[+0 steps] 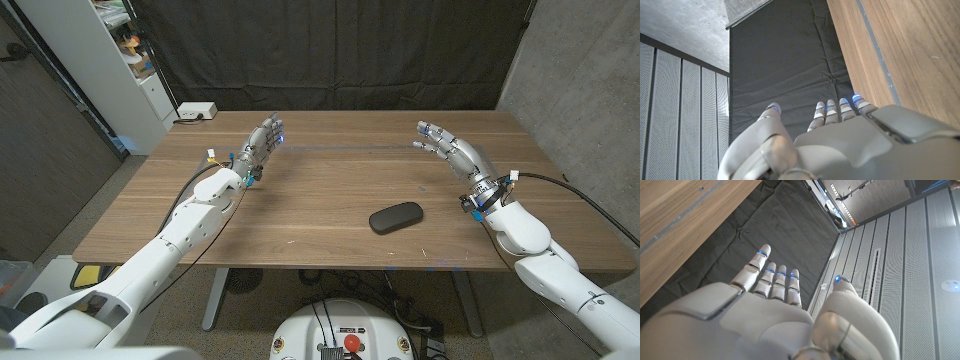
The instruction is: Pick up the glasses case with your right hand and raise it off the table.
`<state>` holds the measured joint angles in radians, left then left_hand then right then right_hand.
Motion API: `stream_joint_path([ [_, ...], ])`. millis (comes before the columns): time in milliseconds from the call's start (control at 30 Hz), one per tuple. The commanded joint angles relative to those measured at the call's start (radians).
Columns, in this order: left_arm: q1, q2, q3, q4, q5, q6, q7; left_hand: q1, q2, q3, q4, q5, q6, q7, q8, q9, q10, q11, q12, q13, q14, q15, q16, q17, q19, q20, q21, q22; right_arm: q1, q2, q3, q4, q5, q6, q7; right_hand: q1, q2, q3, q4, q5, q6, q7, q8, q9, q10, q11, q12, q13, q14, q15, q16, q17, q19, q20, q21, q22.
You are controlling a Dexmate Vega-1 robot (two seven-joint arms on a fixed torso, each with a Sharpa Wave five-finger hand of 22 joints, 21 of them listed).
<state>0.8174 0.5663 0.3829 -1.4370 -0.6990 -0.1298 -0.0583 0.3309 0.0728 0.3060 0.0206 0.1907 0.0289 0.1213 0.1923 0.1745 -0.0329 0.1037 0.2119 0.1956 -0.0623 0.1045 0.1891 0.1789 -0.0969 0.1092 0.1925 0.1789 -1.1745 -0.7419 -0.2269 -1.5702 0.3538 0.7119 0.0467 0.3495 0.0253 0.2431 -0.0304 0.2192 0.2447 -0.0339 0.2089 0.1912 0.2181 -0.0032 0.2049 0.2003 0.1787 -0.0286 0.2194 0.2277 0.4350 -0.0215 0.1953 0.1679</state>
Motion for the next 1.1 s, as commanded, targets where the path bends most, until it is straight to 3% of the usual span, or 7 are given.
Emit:
stream_joint_path([
  [33, -0.017, -0.009, 0.007, 0.015, 0.005, 0.000, -0.009, 0.008, 0.005, 0.003, -0.005, -0.005, 0.004, 0.005, -0.001, 0.004, 0.008, 0.001, 0.003, 0.001, 0.006, 0.006, 0.001, 0.003, -0.003, 0.007, 0.006, 0.002, -0.007, 0.003, 0.009, 0.011, -0.065, 0.036, -0.025, 0.006, 0.008, 0.004, -0.006, 0.010, 0.003, -0.003, -0.005, 0.002, 0.001, -0.006, -0.002, 0.000, 0.007, 0.001, -0.003, 0.000, 0.008, 0.001, -0.002, 0.003],
  [300, -0.023, -0.011, 0.010, 0.014, 0.008, 0.005, -0.007, 0.008, 0.005, 0.003, -0.006, -0.005, 0.004, 0.006, -0.002, 0.004, 0.007, 0.002, 0.003, 0.001, 0.006, 0.006, 0.001, 0.003, -0.002, 0.008, 0.006, 0.003, -0.002, 0.009, 0.009, 0.025, -0.110, 0.059, -0.040, 0.021, 0.021, 0.014, -0.013, 0.013, 0.002, -0.006, -0.006, 0.002, 0.001, -0.008, -0.002, 0.000, 0.008, 0.002, -0.004, -0.002, 0.009, 0.001, -0.002, 0.003],
  [733, -0.038, -0.020, 0.017, 0.027, 0.011, 0.008, -0.010, 0.007, 0.006, 0.003, -0.008, -0.005, 0.005, 0.005, -0.002, 0.004, 0.008, 0.003, 0.003, 0.001, 0.007, 0.007, 0.001, 0.003, -0.002, 0.007, 0.007, 0.003, -0.046, -0.003, 0.039, -0.039, -0.155, 0.061, -0.069, 0.033, 0.022, 0.019, -0.024, 0.014, -0.005, -0.013, -0.008, 0.002, 0.000, -0.011, -0.003, 0.000, 0.015, -0.006, -0.003, -0.005, 0.014, -0.002, -0.001, 0.002],
  [1100, -0.044, -0.023, 0.021, 0.025, 0.015, 0.012, -0.012, 0.007, 0.007, 0.003, -0.009, -0.006, 0.005, 0.005, -0.003, 0.004, 0.010, 0.002, 0.003, 0.001, 0.008, 0.006, 0.001, 0.003, -0.002, 0.007, 0.007, 0.003, -0.037, -0.020, 0.041, -0.008, -0.178, 0.101, -0.040, 0.031, 0.016, 0.016, -0.026, 0.013, -0.008, -0.017, -0.010, 0.002, 0.004, -0.014, -0.002, 0.000, 0.019, -0.010, -0.002, -0.006, 0.019, -0.007, 0.000, 0.002],
])
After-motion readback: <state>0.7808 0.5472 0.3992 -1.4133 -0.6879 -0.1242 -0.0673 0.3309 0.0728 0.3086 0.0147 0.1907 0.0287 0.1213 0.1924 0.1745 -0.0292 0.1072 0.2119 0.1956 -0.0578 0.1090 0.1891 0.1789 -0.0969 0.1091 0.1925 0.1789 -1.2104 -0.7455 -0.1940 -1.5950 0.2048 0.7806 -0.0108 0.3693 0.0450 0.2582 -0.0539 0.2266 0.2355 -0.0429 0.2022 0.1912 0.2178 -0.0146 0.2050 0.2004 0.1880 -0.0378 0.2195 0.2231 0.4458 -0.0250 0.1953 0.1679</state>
